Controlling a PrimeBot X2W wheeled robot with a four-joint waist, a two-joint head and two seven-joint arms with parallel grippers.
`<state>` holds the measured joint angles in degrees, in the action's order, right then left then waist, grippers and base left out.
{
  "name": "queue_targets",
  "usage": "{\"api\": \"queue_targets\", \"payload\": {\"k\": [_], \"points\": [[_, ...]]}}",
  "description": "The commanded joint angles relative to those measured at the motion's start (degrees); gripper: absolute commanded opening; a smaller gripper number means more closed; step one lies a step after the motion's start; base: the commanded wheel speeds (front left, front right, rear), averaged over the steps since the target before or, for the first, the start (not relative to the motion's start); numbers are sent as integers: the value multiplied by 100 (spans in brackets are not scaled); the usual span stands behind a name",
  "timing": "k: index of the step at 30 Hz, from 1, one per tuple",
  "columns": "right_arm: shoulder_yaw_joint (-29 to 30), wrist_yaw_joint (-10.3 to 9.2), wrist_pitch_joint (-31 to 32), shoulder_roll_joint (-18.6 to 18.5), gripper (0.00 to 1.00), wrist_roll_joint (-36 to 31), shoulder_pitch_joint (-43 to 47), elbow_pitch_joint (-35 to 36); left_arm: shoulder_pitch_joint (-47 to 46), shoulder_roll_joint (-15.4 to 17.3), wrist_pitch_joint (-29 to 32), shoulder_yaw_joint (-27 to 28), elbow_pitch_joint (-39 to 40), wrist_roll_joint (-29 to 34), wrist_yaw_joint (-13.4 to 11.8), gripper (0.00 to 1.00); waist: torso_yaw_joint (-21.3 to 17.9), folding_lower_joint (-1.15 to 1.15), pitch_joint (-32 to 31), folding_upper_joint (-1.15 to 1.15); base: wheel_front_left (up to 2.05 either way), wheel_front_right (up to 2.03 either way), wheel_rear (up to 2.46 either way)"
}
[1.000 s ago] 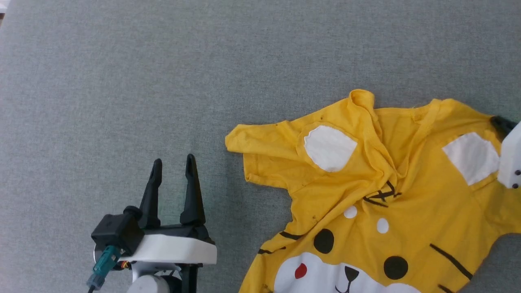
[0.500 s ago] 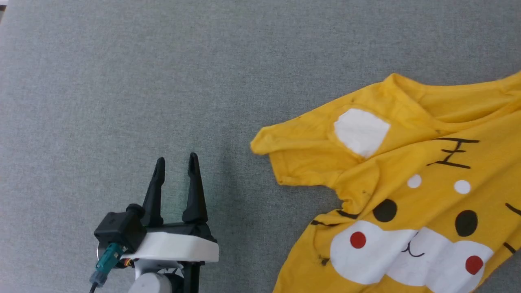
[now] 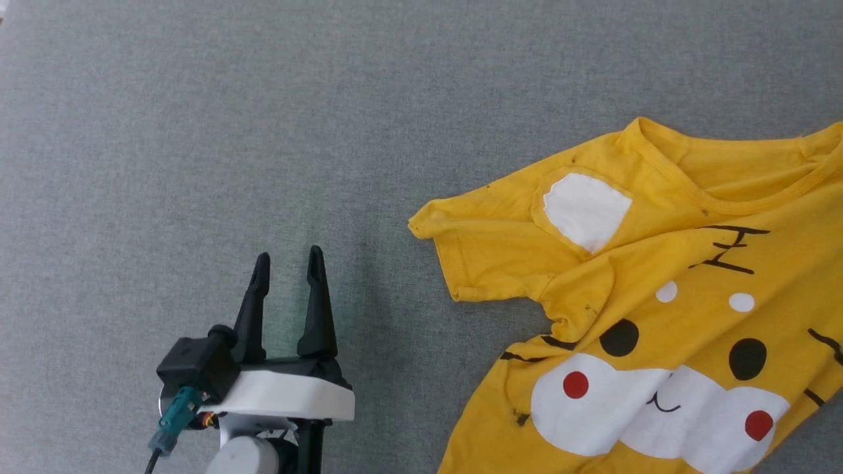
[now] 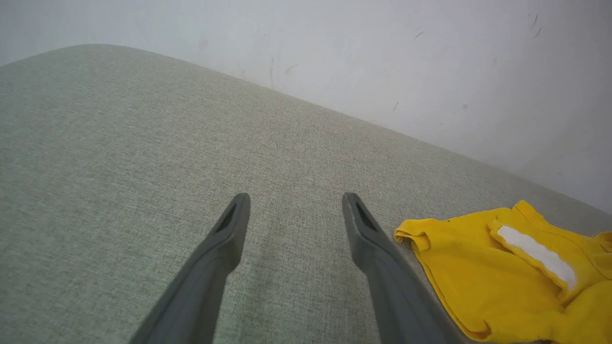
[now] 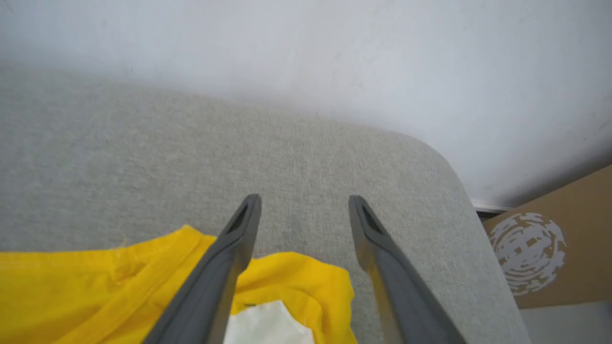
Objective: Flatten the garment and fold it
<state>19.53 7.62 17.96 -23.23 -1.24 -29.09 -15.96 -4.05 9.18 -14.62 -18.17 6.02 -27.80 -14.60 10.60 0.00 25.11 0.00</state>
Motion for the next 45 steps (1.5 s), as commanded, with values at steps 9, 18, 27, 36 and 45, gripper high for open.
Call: {"api": "queue_targets", "payload": {"k": [9, 18, 27, 36, 45], "points": [[-168, -13, -728, 1079, 100, 1024, 1054, 1608, 146, 107, 26, 44, -44, -53, 25, 100, -209, 0, -709, 0, 0, 0, 0], [-91, -13, -1274, 2025, 100, 1317, 3101, 2870, 669, 225, 5, 233, 13, -171, -15, 100, -471, 0, -1223, 0, 0, 0, 0], [-321, -13, -1752, 2034, 100, 1733, 3628, 2650, 343, 501, 385, 61, 66, 43, 95, 100, -742, 0, -1378, 0, 0, 0, 0], [-345, -13, -1631, 2035, 100, 1660, 3373, 2789, -1807, 780, 2605, -838, -771, 442, 669, 100, -725, 0, -954, 0, 0, 0, 0], [-401, -13, -1593, 2035, 100, 1712, 3217, 2806, -2764, 788, 4474, -1359, -1611, 523, 832, 100, -836, 0, -509, 0, 0, 0, 0]]}}
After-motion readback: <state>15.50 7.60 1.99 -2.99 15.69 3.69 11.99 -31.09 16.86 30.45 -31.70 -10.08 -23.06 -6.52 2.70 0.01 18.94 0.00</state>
